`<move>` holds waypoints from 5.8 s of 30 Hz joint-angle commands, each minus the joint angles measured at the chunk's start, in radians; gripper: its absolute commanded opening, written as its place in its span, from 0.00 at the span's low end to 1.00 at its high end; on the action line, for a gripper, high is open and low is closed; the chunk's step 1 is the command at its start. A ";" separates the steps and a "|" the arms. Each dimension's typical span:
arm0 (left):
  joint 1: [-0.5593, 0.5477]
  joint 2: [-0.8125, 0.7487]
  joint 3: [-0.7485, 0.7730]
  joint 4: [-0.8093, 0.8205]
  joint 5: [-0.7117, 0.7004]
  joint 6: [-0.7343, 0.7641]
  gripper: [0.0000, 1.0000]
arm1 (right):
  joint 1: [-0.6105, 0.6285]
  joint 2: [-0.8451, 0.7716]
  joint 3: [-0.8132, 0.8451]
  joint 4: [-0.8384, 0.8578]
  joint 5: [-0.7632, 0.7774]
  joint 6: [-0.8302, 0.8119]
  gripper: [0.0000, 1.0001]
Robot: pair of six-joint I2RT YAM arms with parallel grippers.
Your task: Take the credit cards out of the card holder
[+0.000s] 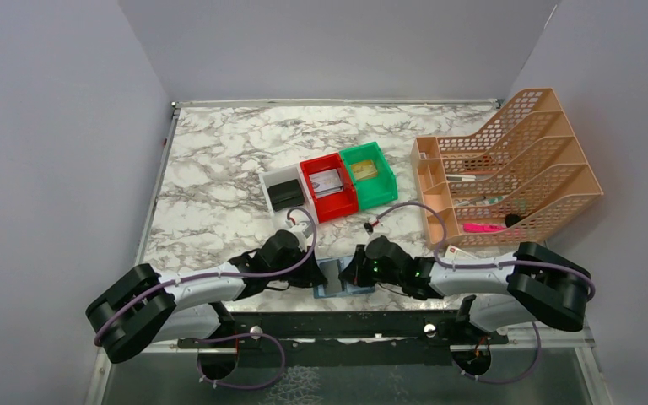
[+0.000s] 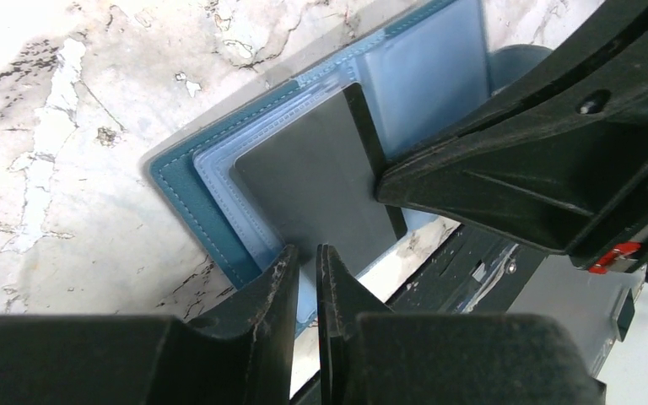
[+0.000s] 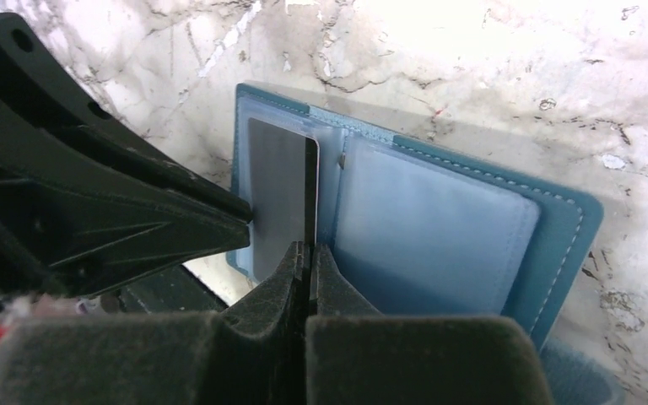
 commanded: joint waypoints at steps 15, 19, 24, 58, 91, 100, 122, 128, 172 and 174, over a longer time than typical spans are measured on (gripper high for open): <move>-0.018 0.010 -0.004 -0.054 -0.043 0.006 0.15 | -0.098 -0.155 -0.105 -0.003 -0.068 0.002 0.01; -0.019 0.010 -0.002 -0.054 -0.046 0.006 0.15 | -0.101 -0.165 -0.092 -0.048 -0.043 -0.008 0.01; -0.020 0.004 0.010 -0.055 -0.043 0.006 0.19 | -0.102 -0.144 -0.101 -0.012 -0.070 -0.007 0.02; -0.101 0.123 0.108 -0.092 -0.086 0.019 0.33 | -0.103 -0.087 -0.094 0.033 -0.087 0.002 0.10; -0.124 0.144 0.111 -0.097 -0.088 0.018 0.26 | -0.152 -0.208 -0.183 0.016 -0.047 0.030 0.02; -0.128 0.157 0.126 -0.097 -0.084 0.023 0.26 | -0.155 -0.172 -0.198 0.128 -0.123 0.039 0.18; -0.149 0.153 0.139 -0.102 -0.118 0.014 0.25 | -0.156 -0.160 -0.207 0.110 -0.083 0.068 0.01; -0.148 0.098 0.135 -0.160 -0.177 0.014 0.25 | -0.159 -0.409 -0.197 -0.141 0.078 0.033 0.01; 0.432 -0.424 0.393 -0.762 -0.582 0.319 0.95 | -0.160 -0.238 0.178 -0.074 -0.079 -0.441 0.01; 0.432 -0.440 0.391 -0.762 -0.588 0.316 0.95 | -0.160 -0.167 0.244 -0.053 -0.101 -0.486 0.01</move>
